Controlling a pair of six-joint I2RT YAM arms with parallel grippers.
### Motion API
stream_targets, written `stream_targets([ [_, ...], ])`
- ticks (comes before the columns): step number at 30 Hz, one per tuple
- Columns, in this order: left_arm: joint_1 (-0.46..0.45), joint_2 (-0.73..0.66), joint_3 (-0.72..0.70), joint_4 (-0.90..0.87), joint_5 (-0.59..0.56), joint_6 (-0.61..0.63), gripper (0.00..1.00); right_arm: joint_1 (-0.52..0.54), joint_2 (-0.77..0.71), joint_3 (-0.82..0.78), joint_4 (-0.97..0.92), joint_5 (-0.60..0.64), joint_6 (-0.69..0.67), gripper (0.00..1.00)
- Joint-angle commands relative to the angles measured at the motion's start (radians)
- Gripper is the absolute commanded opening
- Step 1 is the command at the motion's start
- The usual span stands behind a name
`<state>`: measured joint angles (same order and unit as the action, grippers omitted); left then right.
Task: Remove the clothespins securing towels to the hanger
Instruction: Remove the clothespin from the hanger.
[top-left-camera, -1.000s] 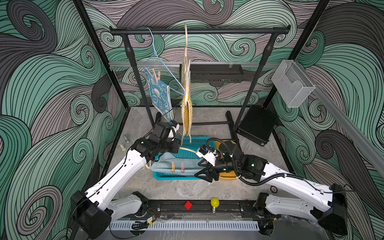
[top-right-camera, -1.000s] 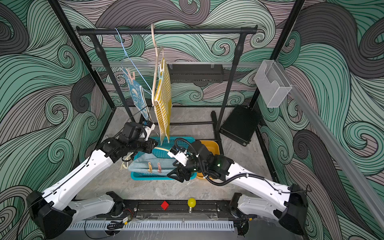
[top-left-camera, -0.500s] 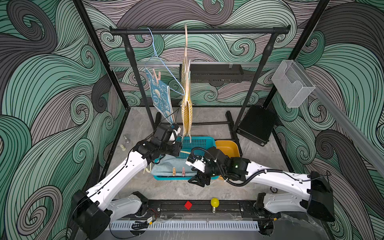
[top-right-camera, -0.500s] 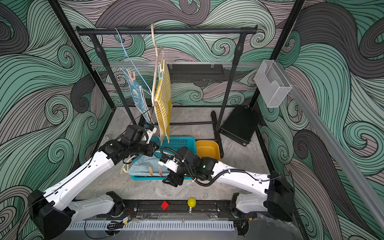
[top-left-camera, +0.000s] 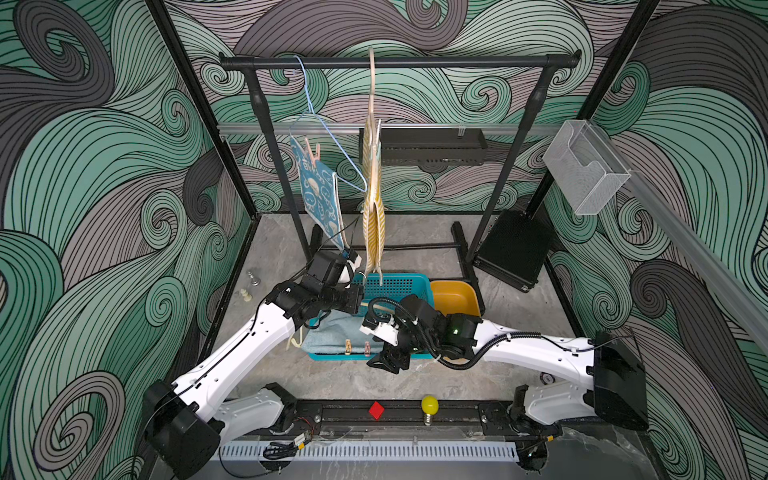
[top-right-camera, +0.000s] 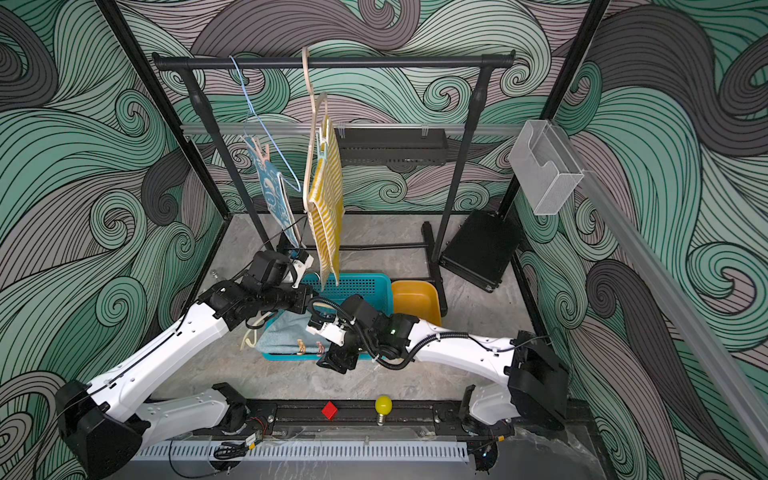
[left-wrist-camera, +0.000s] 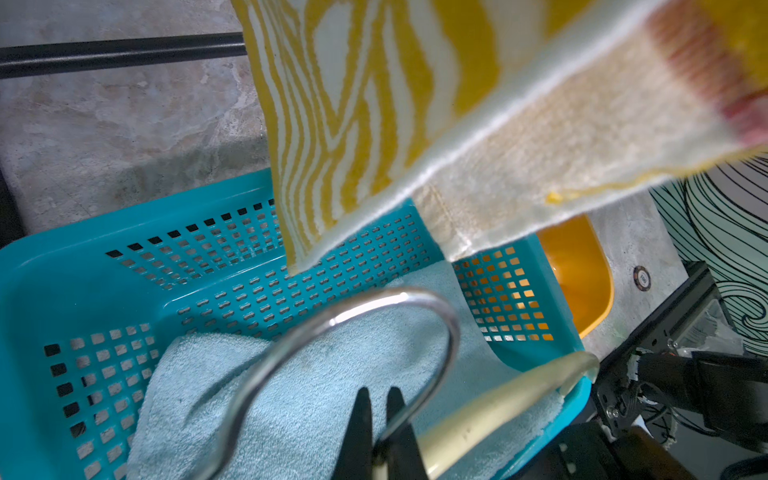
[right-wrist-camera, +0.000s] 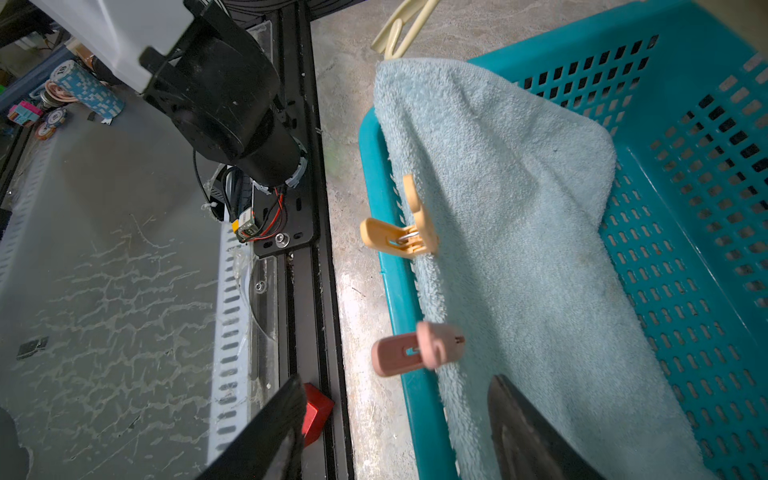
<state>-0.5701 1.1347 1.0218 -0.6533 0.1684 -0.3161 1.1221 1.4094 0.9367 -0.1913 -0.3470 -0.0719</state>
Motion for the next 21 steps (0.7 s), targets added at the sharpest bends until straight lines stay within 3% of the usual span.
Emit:
stream_targets([
  [1, -0.011, -0.003, -0.003, 0.008, 0.038, -0.007, 0.00, 0.008, 0.023, 0.028, 0.044, 0.006, -0.033, 0.67],
  [21, -0.014, -0.025, -0.007, 0.007, 0.040, -0.006, 0.00, 0.028, 0.081, 0.026, 0.095, 0.074, -0.055, 0.58],
])
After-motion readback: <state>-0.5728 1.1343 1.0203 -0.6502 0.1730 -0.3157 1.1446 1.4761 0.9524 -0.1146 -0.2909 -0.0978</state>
